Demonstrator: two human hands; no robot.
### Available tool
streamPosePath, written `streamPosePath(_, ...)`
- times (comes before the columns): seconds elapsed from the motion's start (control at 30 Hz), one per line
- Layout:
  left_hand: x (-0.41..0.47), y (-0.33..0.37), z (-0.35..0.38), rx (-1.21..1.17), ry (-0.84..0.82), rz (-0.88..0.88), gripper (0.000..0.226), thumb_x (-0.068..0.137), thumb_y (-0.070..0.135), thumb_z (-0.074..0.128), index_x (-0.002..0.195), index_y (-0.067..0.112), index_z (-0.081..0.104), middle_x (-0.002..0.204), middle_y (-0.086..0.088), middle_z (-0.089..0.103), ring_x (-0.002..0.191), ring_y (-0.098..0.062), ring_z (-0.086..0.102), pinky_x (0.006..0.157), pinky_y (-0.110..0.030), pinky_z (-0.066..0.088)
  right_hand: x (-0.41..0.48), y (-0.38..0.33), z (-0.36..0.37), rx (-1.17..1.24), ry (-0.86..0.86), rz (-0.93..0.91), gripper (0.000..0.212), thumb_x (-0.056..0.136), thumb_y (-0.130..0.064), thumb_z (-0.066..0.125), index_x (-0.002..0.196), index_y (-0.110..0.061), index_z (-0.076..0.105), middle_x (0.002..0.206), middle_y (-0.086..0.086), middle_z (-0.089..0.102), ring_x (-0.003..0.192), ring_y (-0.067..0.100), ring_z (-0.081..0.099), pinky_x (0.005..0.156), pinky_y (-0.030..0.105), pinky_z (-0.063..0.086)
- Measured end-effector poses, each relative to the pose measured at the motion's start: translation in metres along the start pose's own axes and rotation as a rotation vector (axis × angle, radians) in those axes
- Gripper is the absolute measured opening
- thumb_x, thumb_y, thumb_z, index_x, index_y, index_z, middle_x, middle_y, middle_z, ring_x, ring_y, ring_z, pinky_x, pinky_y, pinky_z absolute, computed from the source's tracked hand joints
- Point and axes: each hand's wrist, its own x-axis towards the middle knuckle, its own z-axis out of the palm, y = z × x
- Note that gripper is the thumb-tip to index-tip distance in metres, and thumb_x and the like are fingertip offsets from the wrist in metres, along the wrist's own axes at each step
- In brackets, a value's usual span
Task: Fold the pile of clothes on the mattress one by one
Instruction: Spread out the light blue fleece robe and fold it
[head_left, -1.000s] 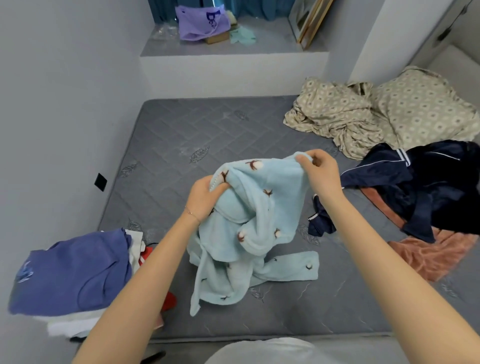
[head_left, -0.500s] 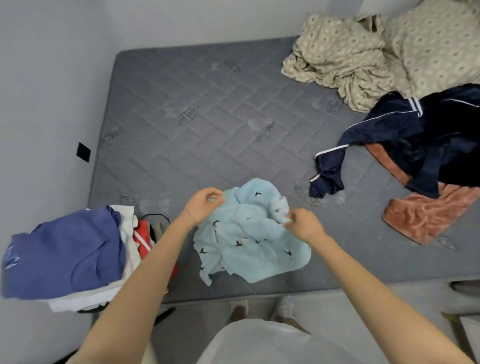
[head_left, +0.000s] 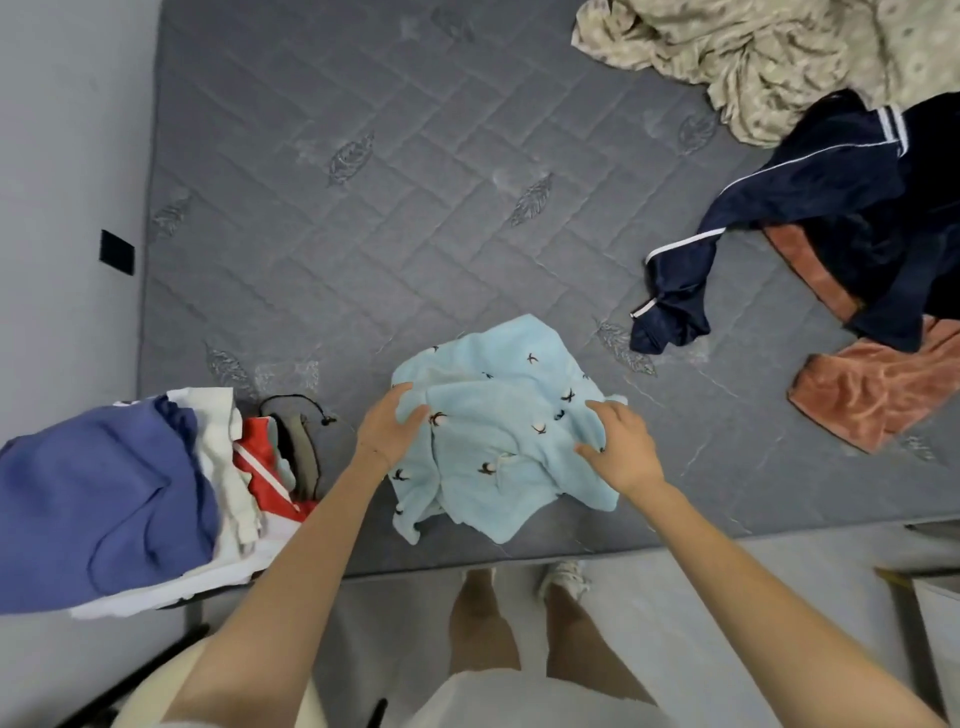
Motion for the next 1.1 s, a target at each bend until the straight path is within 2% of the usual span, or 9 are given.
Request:
streamPosePath(0.13,0.042,-0.023,0.015,0.019,0.008,-0.015,0.058,0.096,0.035,0.054,0.146,0.014,0.034,0.149,-0.007,0.04,0.136,-0.026,0.038,0.111,-0.044,0.031,0.043,-0.006,0.021,0.095,0.043,-0.082,0.068,0.087,-0.035,0.068,0.145,-0.019,0.037,0.152,0.007,0.032,0.141,0.024,0.026,0.114,0.035,0.024)
streamPosePath(0.27,0.105,-0.04,0.035,-0.004,0.057,-0.081,0.069,0.095,0.043,0.052,0.151,0.017,0.023,0.156,-0.005,0.026,0.143,-0.024,0.026,0.116,-0.045,0.022,0.107,-0.014,0.047,0.149,0.09,-0.129,0.074,0.087,-0.043,0.067,0.148,-0.019,0.032,0.156,0.007,0.026,0.145,0.023,0.019,0.118,0.039,0.019)
streamPosePath(0.4,0.169,-0.05,0.054,-0.042,0.058,-0.123,0.069,0.095,0.044,0.052,0.151,0.017,0.023,0.156,-0.006,0.027,0.142,-0.027,0.026,0.115,-0.049,0.023,0.17,-0.021,0.069,0.164,0.153,-0.17,0.08,0.087,-0.046,0.066,0.151,-0.019,0.026,0.158,0.009,0.019,0.146,0.023,0.013,0.118,0.037,0.016)
streamPosePath(0.53,0.207,-0.067,0.075,-0.035,-0.028,-0.109,0.056,0.097,0.036,0.052,0.145,0.013,0.036,0.146,-0.009,0.043,0.133,-0.03,0.04,0.111,-0.044,0.031,0.22,-0.027,0.09,0.096,0.177,-0.191,0.092,0.085,-0.05,0.065,0.154,-0.026,0.009,0.162,0.006,0.006,0.149,0.024,0.0,0.12,0.041,0.005)
streamPosePath(0.63,0.21,-0.072,0.083,-0.004,-0.021,-0.045,0.032,0.093,0.029,0.06,0.119,0.009,0.06,0.115,-0.01,0.062,0.11,-0.03,0.055,0.091,-0.032,0.043,0.243,-0.028,0.101,-0.057,0.102,-0.153,0.098,0.083,-0.051,0.065,0.154,-0.028,0.002,0.155,0.005,0.025,0.147,0.025,0.011,0.118,0.044,0.0)
streamPosePath(0.73,0.187,-0.069,0.081,-0.103,-0.045,0.039,0.015,0.092,0.021,0.062,0.083,0.009,0.06,0.079,-0.007,0.056,0.077,-0.019,0.051,0.06,-0.018,0.037,0.24,-0.025,0.109,-0.099,0.08,-0.153,0.08,0.084,-0.048,0.066,0.148,-0.018,0.03,0.135,0.008,0.05,0.128,0.027,0.039,0.111,0.036,0.02)
streamPosePath(0.9,0.114,-0.076,0.081,-0.347,-0.089,0.035,0.014,0.09,0.013,0.064,0.077,0.01,0.065,0.075,0.001,0.061,0.074,-0.009,0.053,0.072,-0.024,0.043,0.179,-0.011,0.121,-0.051,0.124,-0.259,0.037,0.085,-0.038,0.069,0.106,-0.007,0.07,0.094,0.013,0.065,0.094,0.031,0.059,0.083,0.036,0.038)
streamPosePath(1.0,0.08,-0.08,0.084,-0.413,-0.047,0.058,0.008,0.09,0.009,0.064,0.084,0.004,0.068,0.084,-0.01,0.066,0.078,-0.016,0.058,0.072,-0.02,0.047,0.137,0.006,0.121,0.026,0.222,-0.281,0.025,0.075,-0.026,0.081,0.087,-0.006,0.073,0.075,0.01,0.062,0.075,0.032,0.058,0.072,0.037,0.042)
streamPosePath(1.1,0.054,-0.084,0.09,-0.427,-0.064,0.073,0.004,0.086,0.009,0.068,0.085,0.012,0.07,0.086,-0.002,0.069,0.08,-0.009,0.06,0.076,-0.019,0.048,0.104,0.023,0.119,0.037,0.193,-0.287,0.024,0.071,-0.024,0.085,0.075,-0.005,0.07,0.073,0.004,0.053,0.072,0.026,0.051,0.07,0.04,0.044)
